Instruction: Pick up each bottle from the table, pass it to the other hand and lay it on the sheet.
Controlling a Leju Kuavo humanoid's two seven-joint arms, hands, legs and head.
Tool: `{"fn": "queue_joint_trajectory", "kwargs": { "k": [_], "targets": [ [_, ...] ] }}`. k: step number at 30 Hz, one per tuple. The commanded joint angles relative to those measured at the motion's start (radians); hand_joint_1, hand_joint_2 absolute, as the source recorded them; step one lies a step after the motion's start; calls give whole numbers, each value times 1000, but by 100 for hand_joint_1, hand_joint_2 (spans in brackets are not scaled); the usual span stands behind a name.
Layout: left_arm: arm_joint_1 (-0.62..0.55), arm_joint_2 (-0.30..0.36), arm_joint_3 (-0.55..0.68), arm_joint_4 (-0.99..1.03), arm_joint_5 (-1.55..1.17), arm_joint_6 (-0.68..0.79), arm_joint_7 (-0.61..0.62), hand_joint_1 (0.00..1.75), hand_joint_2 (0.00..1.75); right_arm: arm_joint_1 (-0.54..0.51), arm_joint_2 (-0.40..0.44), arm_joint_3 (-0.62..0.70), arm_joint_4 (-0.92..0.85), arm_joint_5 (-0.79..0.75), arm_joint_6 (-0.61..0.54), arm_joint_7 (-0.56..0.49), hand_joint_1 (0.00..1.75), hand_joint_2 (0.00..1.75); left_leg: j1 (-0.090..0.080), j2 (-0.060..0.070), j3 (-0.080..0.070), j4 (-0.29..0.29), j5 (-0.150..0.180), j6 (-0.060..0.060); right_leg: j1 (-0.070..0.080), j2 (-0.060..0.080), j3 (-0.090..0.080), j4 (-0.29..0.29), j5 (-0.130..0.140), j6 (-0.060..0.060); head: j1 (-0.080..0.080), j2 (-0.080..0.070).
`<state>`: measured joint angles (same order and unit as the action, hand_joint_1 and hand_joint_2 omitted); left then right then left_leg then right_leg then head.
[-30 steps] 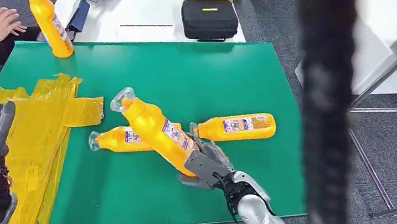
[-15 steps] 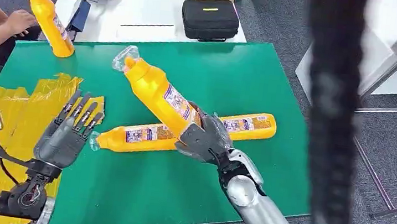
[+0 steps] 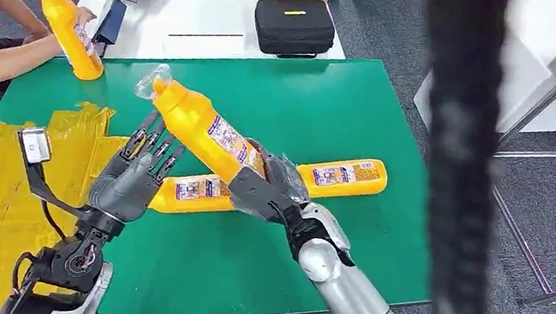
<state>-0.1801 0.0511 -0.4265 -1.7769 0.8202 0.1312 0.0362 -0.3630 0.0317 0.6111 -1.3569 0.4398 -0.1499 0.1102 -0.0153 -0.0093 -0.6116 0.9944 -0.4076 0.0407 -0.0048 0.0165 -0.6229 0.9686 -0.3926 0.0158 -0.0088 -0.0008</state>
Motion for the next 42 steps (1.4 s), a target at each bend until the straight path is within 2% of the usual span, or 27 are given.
{"fn": "queue_joint_trajectory", "kwargs": {
  "k": [1, 6, 14, 15, 25, 26, 27, 28, 29, 33, 34, 37, 41, 42],
  "targets": [
    [-117, 12, -68, 124, -99, 71, -22, 0, 175, -80, 8, 113, 107, 31, 6, 22, 175, 175, 1, 0, 3, 1, -2, -3, 1, -2, 4, 0, -2, 0, 0, 0],
    [-148, 7, -95, 160, -261, 198, -60, 0, 175, -94, 24, 208, 110, 129, -2, 43, 175, 175, 2, 0, 5, 0, -2, -4, 2, -2, 5, 0, -2, -1, 0, 0],
    [-162, -2, -123, 205, -281, 212, -48, 0, 175, -127, 61, 258, 146, 155, -1, 57, 175, 175, 2, 1, 6, 1, -3, -4, 1, -2, 6, 1, -3, 0, 0, 0],
    [-163, -3, -127, 209, -280, 213, -46, 0, 175, -133, 59, 264, 150, 154, 1, 57, 175, 175, 1, 1, 2, 0, -1, -2, 1, -1, 2, 0, -1, 0, 0, 0],
    [-224, -42, -181, 286, -192, 212, -6, 0, 175, -193, 126, 406, 245, 120, -1, 69, 175, 175, 1, 0, 4, 0, -2, -4, 1, -2, 5, 0, -2, -1, -1, 0],
    [-221, -38, -185, 285, -173, 206, -9, 17, 175, -195, 122, 409, 252, 106, -10, 71, 175, 175, 2, 0, 6, 2, -4, -5, 2, -3, 7, 1, -4, -1, 0, 0],
    [-218, -37, -185, 284, -167, 202, -13, 159, 175, -195, 120, 409, 255, 104, -14, 71, 175, 175, 2, -1, 5, 1, -2, -4, 2, -3, 5, 0, -3, -1, 0, 0],
    [-220, -33, -191, 285, -163, 198, -19, 175, 175, -196, 114, 406, 260, 96, -21, 71, 175, 175, 1, -2, 4, 0, -1, -3, 1, -4, 4, 0, -2, 0, 0, 0],
    [-221, -34, -192, 285, -158, 198, -23, 175, 175, -198, 108, 403, 263, 94, -25, 71, 175, 175, 2, -2, 6, 1, -3, -5, 2, -4, 7, 0, -4, -1, 0, 0],
    [-230, -33, -201, 287, -147, 203, -32, 175, 175, -202, 101, 402, 268, 84, -31, 67, 175, 175, 1, -2, 2, 0, -1, -3, 1, -3, 2, 0, -2, 0, 0, 0],
    [-230, -33, -201, 287, -147, 203, -32, 175, 175, -202, 101, 402, 268, 84, -31, 67, 175, 175, 2, -2, 7, 2, -4, -5, 3, -5, 8, 1, -5, 0, 0, 0],
    [-233, -33, -202, 289, -143, 206, -34, 175, 175, -201, 100, 403, 267, 81, -31, 67, 175, 175, 1, -2, 0, 0, 0, -2, 1, -3, 1, 0, -1, 0, 0, 0],
    [-239, -32, -205, 290, -132, 216, -43, 175, 175, -201, 98, 410, 276, 74, -24, 68, 175, 175, 2, -2, 4, 2, -2, -4, 2, -5, 5, 0, -3, 0, 0, 0],
    [-239, -32, -204, 289, -129, 220, -47, 175, 175, -200, 98, 413, 280, 72, -21, 68, 175, 175, 1, -1, -1, 0, 0, -2, 1, -3, 0, 0, -1, 0, 0, 0]
  ]
}}
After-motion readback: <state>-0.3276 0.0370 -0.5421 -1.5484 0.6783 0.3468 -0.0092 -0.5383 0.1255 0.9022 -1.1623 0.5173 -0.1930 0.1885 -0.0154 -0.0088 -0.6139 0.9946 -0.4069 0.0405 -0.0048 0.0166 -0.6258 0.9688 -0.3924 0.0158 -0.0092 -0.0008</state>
